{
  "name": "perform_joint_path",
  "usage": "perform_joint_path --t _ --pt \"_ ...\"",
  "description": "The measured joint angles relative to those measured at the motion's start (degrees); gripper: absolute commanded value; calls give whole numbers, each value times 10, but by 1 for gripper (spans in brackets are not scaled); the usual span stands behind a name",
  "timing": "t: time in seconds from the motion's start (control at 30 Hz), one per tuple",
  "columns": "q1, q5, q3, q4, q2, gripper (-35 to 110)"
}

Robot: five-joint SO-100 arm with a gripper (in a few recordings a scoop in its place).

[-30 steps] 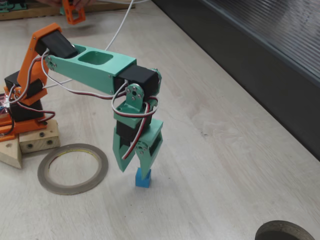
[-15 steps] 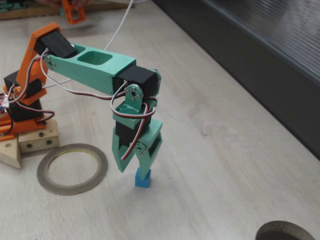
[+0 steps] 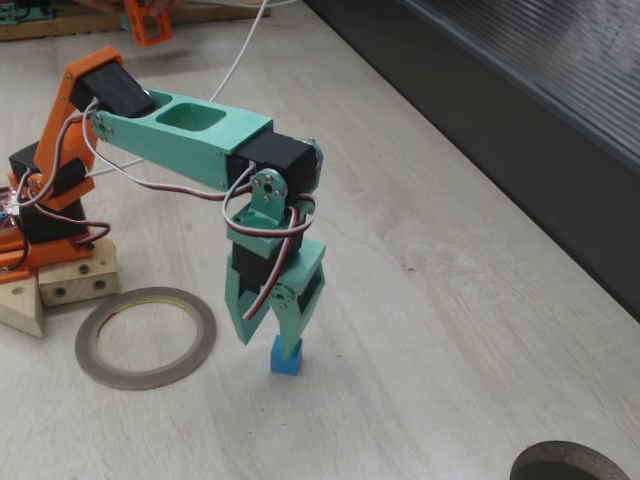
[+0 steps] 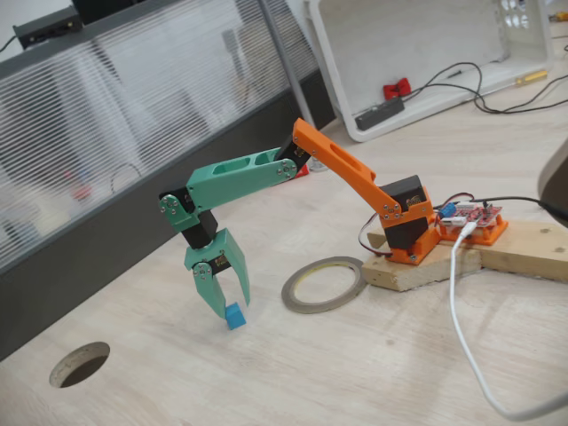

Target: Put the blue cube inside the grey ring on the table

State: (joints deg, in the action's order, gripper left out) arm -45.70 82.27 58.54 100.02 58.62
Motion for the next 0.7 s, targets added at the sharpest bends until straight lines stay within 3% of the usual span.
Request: perform_joint_path --t 0.7 --pt "0 -68 0 0 0 31"
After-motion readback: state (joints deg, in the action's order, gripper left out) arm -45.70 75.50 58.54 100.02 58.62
